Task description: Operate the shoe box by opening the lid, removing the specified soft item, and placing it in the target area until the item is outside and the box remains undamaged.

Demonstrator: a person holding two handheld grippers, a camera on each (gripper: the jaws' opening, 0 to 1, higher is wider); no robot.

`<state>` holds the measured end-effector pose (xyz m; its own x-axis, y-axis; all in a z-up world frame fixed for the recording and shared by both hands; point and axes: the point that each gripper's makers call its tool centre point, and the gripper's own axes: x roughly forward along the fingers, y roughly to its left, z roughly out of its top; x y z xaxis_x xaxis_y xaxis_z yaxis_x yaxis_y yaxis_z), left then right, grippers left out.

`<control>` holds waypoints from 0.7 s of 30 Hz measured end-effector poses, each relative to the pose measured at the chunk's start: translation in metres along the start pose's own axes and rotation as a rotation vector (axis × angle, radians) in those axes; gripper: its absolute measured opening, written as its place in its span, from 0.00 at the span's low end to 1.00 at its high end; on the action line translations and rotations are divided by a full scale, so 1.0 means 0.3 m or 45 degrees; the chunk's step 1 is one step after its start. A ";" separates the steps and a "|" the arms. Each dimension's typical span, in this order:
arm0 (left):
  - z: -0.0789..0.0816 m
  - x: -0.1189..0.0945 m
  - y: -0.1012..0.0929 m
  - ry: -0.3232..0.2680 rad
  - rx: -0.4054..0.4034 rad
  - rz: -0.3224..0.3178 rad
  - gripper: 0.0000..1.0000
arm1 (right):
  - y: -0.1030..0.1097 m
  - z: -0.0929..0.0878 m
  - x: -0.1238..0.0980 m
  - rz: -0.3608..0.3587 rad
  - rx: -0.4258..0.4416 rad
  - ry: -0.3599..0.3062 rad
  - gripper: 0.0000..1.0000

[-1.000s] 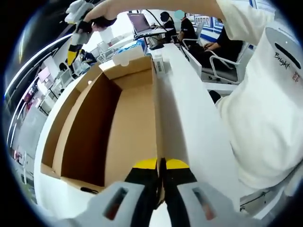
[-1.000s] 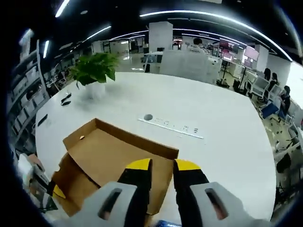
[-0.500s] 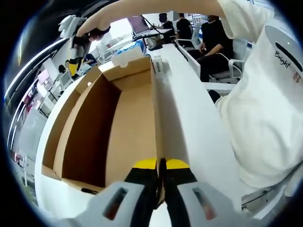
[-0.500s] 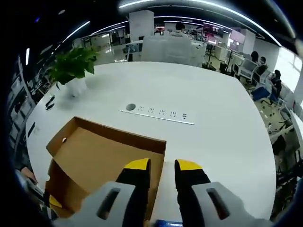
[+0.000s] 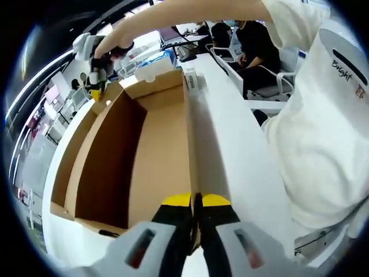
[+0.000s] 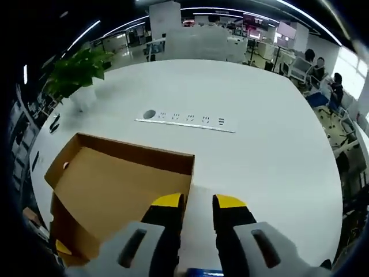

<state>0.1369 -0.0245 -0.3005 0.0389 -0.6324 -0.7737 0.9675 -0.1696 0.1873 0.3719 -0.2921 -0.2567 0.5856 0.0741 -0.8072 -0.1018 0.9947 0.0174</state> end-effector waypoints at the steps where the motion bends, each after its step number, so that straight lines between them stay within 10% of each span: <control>1: 0.000 0.000 0.000 -0.002 -0.001 -0.001 0.02 | 0.012 0.002 0.010 0.021 0.007 -0.002 0.21; 21: 0.003 0.002 0.000 -0.003 0.012 -0.006 0.02 | 0.059 -0.067 0.097 -0.056 -0.109 0.110 0.03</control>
<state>0.1368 -0.0255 -0.3004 0.0335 -0.6332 -0.7733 0.9654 -0.1798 0.1891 0.3709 -0.2738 -0.2916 0.5199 0.0201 -0.8540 -0.1480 0.9867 -0.0669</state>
